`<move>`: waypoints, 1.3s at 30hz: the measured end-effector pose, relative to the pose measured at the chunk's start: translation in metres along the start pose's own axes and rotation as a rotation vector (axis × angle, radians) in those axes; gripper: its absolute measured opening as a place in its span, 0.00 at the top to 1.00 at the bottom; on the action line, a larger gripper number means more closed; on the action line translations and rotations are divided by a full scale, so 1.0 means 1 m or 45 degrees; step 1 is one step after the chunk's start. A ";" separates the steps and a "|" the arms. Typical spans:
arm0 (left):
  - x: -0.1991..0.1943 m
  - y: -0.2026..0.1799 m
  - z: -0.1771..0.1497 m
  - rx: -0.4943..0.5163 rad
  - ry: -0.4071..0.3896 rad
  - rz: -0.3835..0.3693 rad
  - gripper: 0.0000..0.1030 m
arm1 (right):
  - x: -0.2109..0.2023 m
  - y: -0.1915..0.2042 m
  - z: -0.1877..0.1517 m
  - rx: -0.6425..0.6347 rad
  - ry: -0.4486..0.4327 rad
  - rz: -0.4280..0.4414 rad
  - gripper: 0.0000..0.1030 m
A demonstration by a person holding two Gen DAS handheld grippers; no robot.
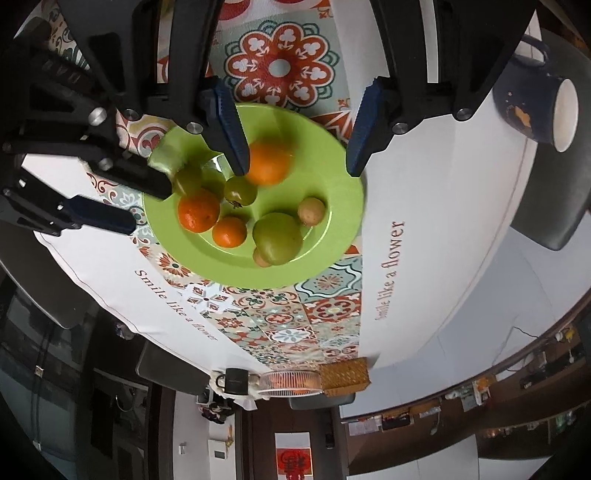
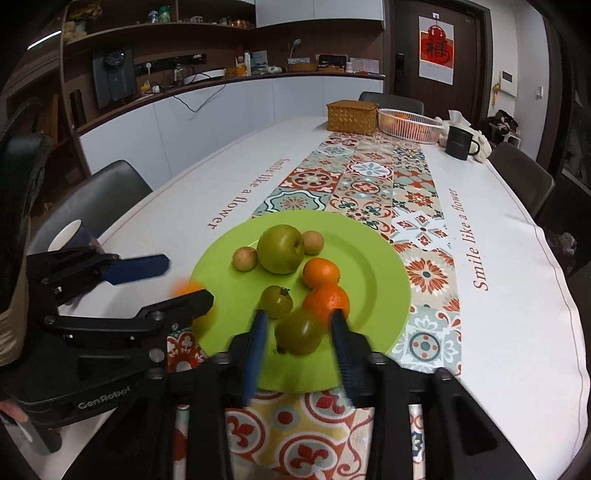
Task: Organize fruits
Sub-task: 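Carry the tangerine and green tomato onto the green plate and release both, then withdraw both open tools toward the last pear and tangerine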
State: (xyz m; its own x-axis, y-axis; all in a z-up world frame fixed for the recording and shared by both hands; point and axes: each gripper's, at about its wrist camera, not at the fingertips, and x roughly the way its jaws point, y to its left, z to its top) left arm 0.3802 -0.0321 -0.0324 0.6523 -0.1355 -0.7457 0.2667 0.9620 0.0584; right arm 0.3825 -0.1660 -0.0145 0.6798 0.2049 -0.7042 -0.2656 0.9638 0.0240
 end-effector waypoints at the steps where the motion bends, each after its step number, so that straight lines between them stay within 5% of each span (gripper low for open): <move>1: -0.003 0.000 -0.001 0.000 -0.004 0.008 0.46 | -0.004 -0.002 -0.001 0.009 -0.015 -0.007 0.56; 22: -0.114 -0.026 -0.024 -0.052 -0.186 0.056 0.36 | -0.114 -0.003 -0.025 -0.002 -0.196 0.011 0.51; 39: -0.145 -0.061 -0.068 0.008 -0.209 0.063 0.24 | -0.137 0.002 -0.061 -0.193 -0.138 0.034 0.45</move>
State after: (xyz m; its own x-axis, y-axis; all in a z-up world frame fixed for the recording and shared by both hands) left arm 0.2212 -0.0549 0.0265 0.7717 -0.1253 -0.6235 0.2353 0.9671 0.0968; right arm 0.2469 -0.2027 0.0387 0.7389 0.2550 -0.6237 -0.3788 0.9227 -0.0714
